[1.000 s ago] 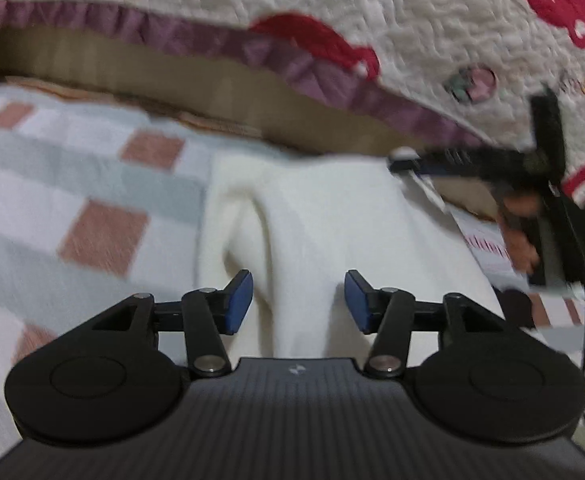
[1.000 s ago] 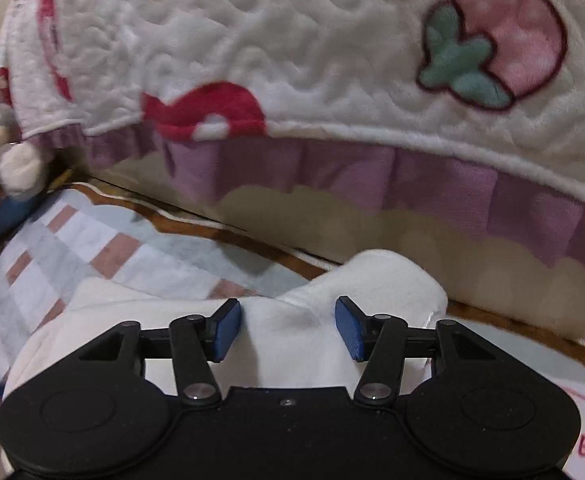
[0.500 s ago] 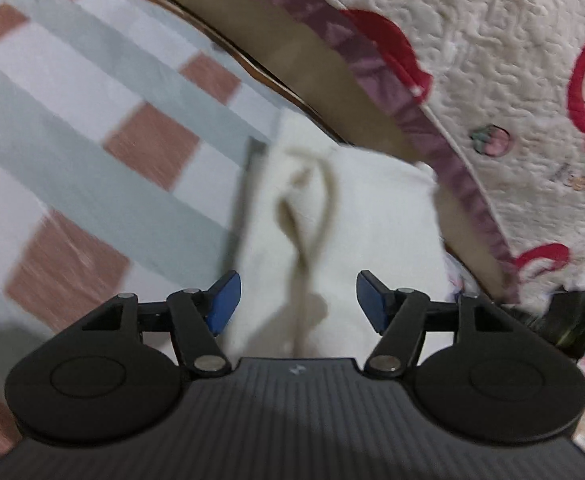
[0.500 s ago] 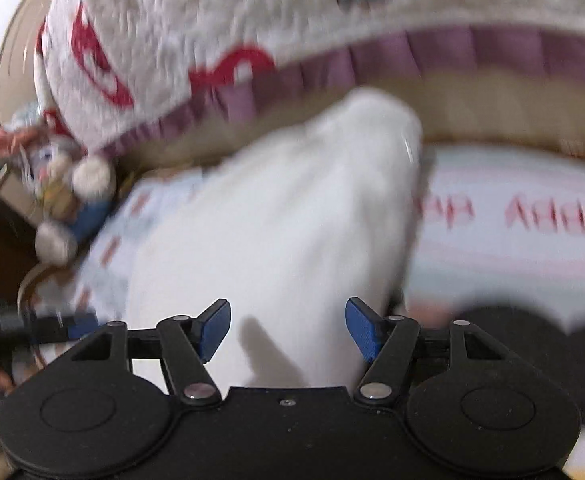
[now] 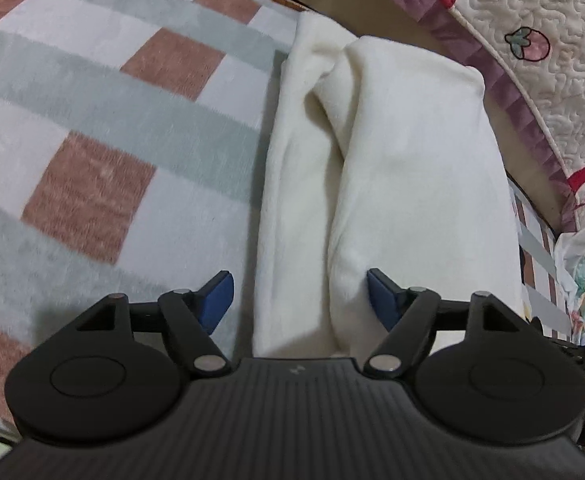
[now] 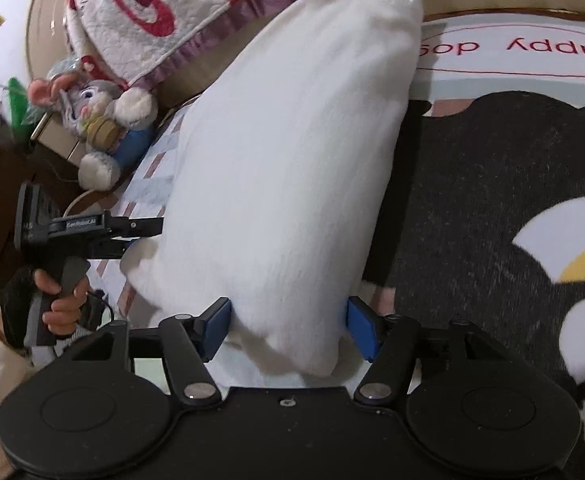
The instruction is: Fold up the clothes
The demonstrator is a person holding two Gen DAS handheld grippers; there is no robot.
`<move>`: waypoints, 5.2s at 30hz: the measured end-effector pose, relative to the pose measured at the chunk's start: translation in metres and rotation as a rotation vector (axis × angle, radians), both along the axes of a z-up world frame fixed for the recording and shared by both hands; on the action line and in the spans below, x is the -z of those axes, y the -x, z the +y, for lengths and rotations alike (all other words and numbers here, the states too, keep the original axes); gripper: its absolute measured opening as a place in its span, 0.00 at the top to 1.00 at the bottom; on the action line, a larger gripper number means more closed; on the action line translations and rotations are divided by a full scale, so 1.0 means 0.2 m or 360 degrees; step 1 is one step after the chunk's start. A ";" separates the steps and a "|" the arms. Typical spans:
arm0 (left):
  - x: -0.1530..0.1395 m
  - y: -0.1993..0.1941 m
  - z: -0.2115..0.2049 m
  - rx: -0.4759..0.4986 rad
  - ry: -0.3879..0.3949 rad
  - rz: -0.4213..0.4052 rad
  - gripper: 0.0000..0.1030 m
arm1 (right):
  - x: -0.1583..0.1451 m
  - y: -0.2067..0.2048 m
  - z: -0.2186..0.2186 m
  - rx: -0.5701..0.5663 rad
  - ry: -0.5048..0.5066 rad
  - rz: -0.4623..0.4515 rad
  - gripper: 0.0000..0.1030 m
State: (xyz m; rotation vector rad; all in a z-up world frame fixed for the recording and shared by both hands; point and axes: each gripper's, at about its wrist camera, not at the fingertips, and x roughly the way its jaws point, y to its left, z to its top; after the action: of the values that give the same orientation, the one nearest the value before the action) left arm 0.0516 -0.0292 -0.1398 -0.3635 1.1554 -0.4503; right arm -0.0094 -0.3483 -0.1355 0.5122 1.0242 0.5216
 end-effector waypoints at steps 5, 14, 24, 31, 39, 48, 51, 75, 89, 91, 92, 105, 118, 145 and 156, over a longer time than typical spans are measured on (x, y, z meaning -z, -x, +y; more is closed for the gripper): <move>0.03 0.03 0.04 -0.0032 0.0148 0.0075 0.29 | -0.01 0.08 0.05 -0.0269 0.0211 0.0016 0.73; 0.05 0.10 0.04 -0.0057 0.0213 0.0131 0.28 | -0.10 -0.15 -0.29 0.0267 -0.0202 -0.0026 0.34; -0.06 0.16 -0.14 0.0056 0.0120 -0.0226 0.72 | 0.06 -0.47 -0.14 0.0229 -0.0179 0.0063 0.27; 0.03 0.11 -0.10 -0.0105 0.0271 -0.0112 0.65 | 0.14 -0.59 -0.06 0.0263 -0.0253 0.0057 0.15; 0.03 0.13 -0.14 -0.0064 0.0197 -0.0243 0.74 | 0.06 -0.64 0.01 0.0172 -0.0106 -0.0049 0.38; -0.21 0.21 -0.21 0.0047 0.0109 -0.0594 0.77 | -0.26 -0.39 0.01 0.0261 0.0047 -0.0470 0.50; -0.07 0.15 -0.24 0.0054 0.0093 -0.0384 0.77 | -0.15 -0.41 -0.03 0.0290 0.0108 -0.0279 0.48; -0.32 0.30 -0.15 0.0116 -0.0132 -0.0757 0.78 | -0.42 -0.41 0.10 0.0199 -0.0070 -0.0575 0.51; -0.72 0.24 0.35 -0.0122 -0.0555 -0.0841 0.77 | -0.77 -0.64 0.78 -0.0124 -0.0122 -0.0825 0.51; -0.78 0.18 0.43 -0.0151 -0.0636 -0.0856 0.77 | -0.79 -0.72 0.89 -0.0141 -0.0148 -0.0840 0.51; -0.81 0.14 0.47 -0.0165 -0.0676 -0.0864 0.77 | -0.81 -0.76 0.95 -0.0146 -0.0163 -0.0851 0.51; -0.99 -0.28 0.96 -0.0427 -0.0833 -0.0884 0.76 | -0.90 -1.20 1.47 -0.0165 -0.0278 -0.0839 0.48; -0.09 -0.62 1.27 -0.0573 -0.0418 -0.0290 0.66 | 0.02 -1.25 1.35 -0.0059 -0.0305 -0.0029 0.30; -0.54 -0.51 1.11 -0.0570 -0.0816 -0.0660 0.51 | -0.06 -0.80 1.48 -0.0546 -0.0083 -0.0095 0.37; -0.19 -0.56 0.79 -0.0354 -0.0717 -0.0530 0.48 | 0.09 -1.40 1.15 0.0217 -0.0499 0.0036 0.26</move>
State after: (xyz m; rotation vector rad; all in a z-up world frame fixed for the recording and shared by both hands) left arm 0.1643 0.1279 -0.1027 -0.0190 0.8474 -0.0441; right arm 0.2711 -0.1188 -0.1528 0.8618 0.9256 0.5584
